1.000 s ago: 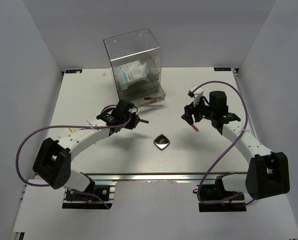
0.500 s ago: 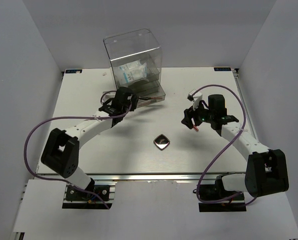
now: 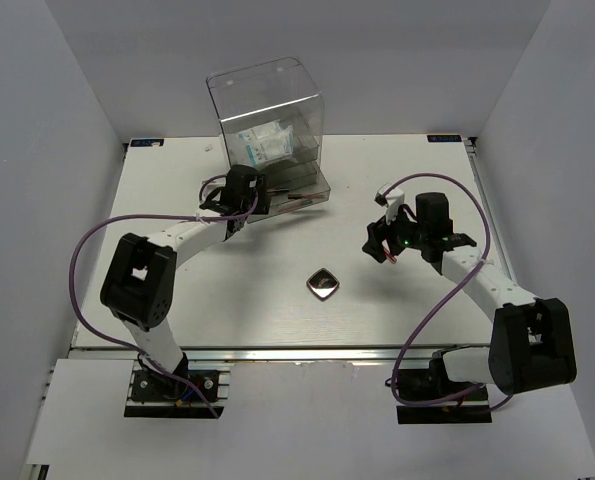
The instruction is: Organize the makeup
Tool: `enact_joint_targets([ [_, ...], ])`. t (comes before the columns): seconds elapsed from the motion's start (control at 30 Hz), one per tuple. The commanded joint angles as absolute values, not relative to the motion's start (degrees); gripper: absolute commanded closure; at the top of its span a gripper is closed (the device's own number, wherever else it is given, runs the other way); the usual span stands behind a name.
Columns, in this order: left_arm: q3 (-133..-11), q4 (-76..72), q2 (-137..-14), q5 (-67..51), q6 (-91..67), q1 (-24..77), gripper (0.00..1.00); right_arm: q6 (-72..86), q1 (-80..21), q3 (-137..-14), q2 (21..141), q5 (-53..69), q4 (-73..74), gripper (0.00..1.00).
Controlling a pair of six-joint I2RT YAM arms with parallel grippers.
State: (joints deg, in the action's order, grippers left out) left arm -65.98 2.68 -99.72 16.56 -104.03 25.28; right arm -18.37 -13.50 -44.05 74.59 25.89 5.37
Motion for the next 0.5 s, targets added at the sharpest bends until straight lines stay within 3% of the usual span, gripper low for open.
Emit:
enact_joint_targets([
  [0.0, -67.5, 1.0, -99.1, 14.4, -105.1, 25.1, 0.31, -18.5, -13.2, -44.0, 73.7, 26.5, 3.4, 0.24],
  [0.1, -67.0, 0.4, -98.7, 13.5, -104.9, 25.0, 0.26, -18.5, -13.1, -44.4, 74.1, 26.5, 3.4, 0.23],
  [0.27, -66.3, -2.5, -95.8, 11.2, -101.9, 25.0, 0.3, -16.8, -13.1, -45.3, 76.0, 22.8, 3.7, 0.22],
  [0.4, -61.1, -7.0, -89.8, 7.5, -95.3, 25.1, 0.56, -14.4, -13.2, -48.1, 80.4, 17.4, 6.7, 0.24],
  [0.47, -58.3, -10.4, -84.8, 6.2, -89.3, 25.0, 0.59, -14.2, -13.2, -49.7, 82.8, 15.4, 7.8, 0.24],
])
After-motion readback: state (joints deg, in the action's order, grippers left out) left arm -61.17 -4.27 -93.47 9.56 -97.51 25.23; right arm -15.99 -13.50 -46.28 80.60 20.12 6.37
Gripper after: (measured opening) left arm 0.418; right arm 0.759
